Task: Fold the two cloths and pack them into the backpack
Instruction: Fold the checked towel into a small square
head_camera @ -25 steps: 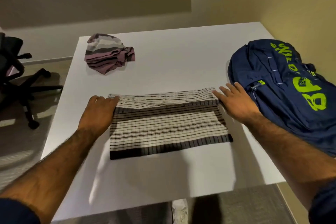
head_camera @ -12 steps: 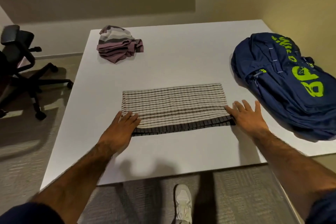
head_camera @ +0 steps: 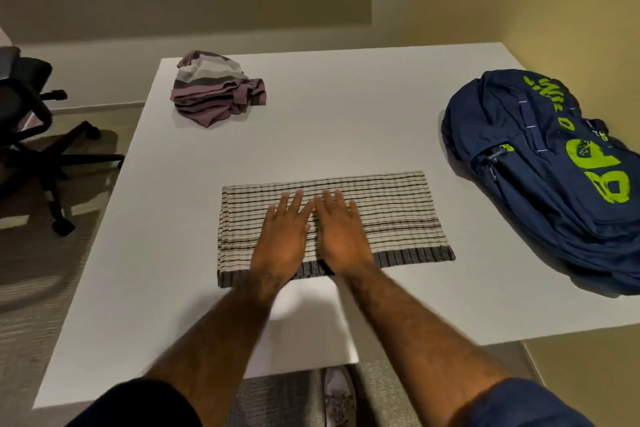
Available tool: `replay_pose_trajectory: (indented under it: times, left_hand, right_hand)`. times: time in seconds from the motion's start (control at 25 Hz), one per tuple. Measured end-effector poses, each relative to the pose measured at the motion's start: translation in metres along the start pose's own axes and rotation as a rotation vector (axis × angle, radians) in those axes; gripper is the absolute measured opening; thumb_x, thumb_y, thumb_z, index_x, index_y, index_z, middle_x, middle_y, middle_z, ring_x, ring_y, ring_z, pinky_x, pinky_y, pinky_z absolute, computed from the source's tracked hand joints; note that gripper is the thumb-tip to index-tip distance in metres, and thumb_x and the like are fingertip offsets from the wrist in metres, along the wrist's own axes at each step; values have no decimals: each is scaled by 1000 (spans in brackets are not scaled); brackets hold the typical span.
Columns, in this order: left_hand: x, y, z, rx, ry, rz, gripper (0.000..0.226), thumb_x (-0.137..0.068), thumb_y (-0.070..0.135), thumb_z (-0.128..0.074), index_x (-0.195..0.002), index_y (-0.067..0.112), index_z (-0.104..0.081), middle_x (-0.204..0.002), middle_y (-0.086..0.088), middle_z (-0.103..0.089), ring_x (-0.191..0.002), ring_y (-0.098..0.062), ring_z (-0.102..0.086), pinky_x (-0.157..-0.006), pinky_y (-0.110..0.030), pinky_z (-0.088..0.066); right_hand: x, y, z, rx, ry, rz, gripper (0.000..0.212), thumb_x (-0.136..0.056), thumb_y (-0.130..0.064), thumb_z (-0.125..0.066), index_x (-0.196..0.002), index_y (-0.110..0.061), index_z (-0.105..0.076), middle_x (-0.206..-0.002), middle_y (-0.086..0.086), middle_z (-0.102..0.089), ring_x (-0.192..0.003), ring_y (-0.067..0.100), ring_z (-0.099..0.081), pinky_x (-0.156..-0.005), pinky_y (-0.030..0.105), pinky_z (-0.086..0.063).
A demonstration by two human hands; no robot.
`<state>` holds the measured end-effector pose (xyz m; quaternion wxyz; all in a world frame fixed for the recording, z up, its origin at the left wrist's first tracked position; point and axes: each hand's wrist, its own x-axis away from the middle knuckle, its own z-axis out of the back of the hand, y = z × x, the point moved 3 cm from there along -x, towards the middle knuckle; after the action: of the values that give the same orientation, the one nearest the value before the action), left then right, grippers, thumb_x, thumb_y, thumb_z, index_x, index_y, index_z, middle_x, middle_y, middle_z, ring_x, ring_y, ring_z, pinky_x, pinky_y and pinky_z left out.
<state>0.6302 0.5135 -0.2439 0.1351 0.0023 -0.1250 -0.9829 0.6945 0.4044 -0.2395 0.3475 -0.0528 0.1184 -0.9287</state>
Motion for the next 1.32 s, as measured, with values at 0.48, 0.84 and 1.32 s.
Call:
replay_pose_trajectory:
  times: [0.48,0.84,1.32]
  left_hand:
    - [-3,-51,-34,-92,51,162,80,-98,68,-23,-162,21,-19,-171,-5,-11,-157,-30,-7,-125,-55,-11]
    - [-29,-25,-19,-83,126,199,67,-101,39,-28,-161,10,-21,-169,-18,-13,-155,-38,-15,-124,-58,-9]
    - [-57,-49,-33,-47,8,168,69,-103,60,-13,-163,28,-2,-171,4,7,-157,-21,10,-127,-50,0]
  right_hand:
    - [-4,88,-14,86,-136,-144,72,-103,-58,-6,-160,-19,14,-167,0,23,-152,17,25,-124,48,11]
    - [-17,127,25,164,62,-302,67,-105,-44,-15,-161,-11,-6,-169,13,3,-156,30,5,-124,56,4]
    - [-49,133,0,156,-127,-165,77,-99,-66,2,-160,-19,14,-166,0,23,-153,20,23,-123,55,11]
